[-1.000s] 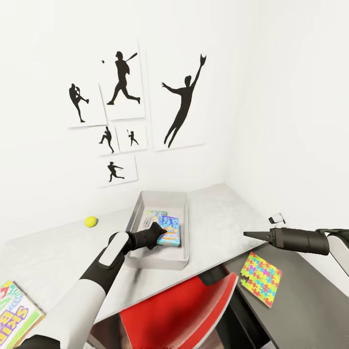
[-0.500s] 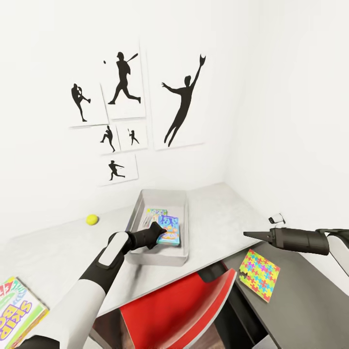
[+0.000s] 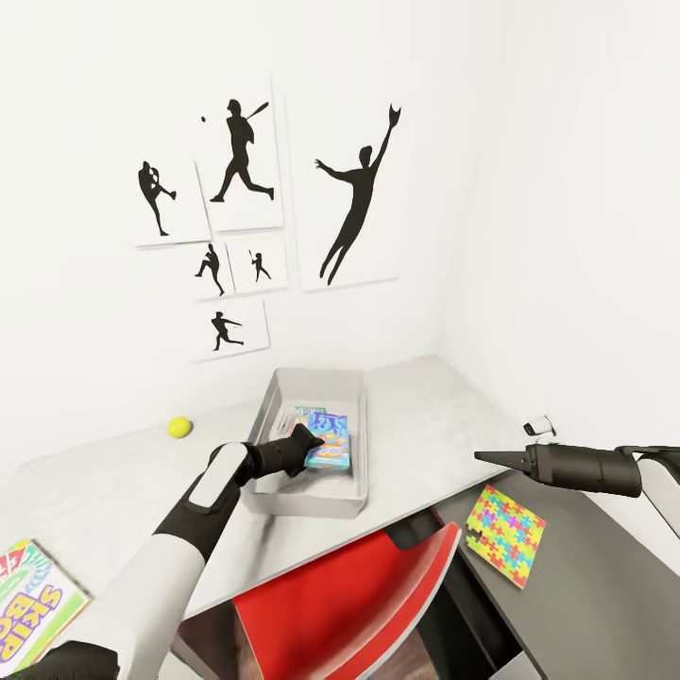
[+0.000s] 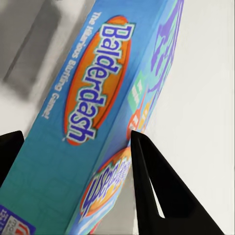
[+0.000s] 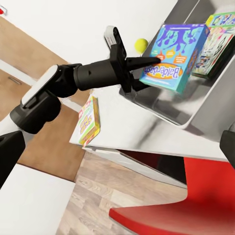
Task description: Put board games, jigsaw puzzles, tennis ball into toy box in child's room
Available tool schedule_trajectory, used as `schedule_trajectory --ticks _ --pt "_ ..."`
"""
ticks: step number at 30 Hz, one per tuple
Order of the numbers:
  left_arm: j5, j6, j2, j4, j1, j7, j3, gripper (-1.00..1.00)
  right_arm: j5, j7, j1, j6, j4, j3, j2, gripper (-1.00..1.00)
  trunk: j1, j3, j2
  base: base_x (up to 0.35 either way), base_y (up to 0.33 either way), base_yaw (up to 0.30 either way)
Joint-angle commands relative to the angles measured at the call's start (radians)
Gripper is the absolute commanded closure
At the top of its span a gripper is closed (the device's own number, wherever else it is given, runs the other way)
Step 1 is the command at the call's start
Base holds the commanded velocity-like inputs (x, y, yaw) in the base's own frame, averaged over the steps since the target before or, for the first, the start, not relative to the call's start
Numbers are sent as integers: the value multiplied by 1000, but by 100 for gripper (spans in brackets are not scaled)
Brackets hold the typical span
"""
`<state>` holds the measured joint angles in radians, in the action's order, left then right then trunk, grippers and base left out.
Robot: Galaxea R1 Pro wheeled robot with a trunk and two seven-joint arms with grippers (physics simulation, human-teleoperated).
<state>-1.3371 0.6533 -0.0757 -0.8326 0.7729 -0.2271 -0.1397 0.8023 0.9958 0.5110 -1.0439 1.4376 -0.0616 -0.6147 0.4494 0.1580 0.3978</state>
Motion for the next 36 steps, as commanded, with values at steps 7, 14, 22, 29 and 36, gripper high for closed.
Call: schedule_trajectory --ticks 7,14,22,29,36 --pt "-43 47 6 1 33 -67 19 100 0 3 1 -3 0 -1 -1 -100 1 10 2 0 0 0" --pt "-72 88 8 5 48 -132 79 100 0 3 1 -3 0 0 -1 -100 1 19 2 0 0 0" --pt "-90 116 6 9 52 -152 108 100 0 3 1 -3 0 0 -1 -100 1 24 2 0 0 0" --pt "-94 123 3 10 52 -158 113 100 0 3 1 -3 -1 0 -1 -100 1 25 2 0 0 0" --pt "-95 125 4 10 51 -160 115 100 0 3 1 -3 -1 0 -1 -100 1 25 2 0 0 0"
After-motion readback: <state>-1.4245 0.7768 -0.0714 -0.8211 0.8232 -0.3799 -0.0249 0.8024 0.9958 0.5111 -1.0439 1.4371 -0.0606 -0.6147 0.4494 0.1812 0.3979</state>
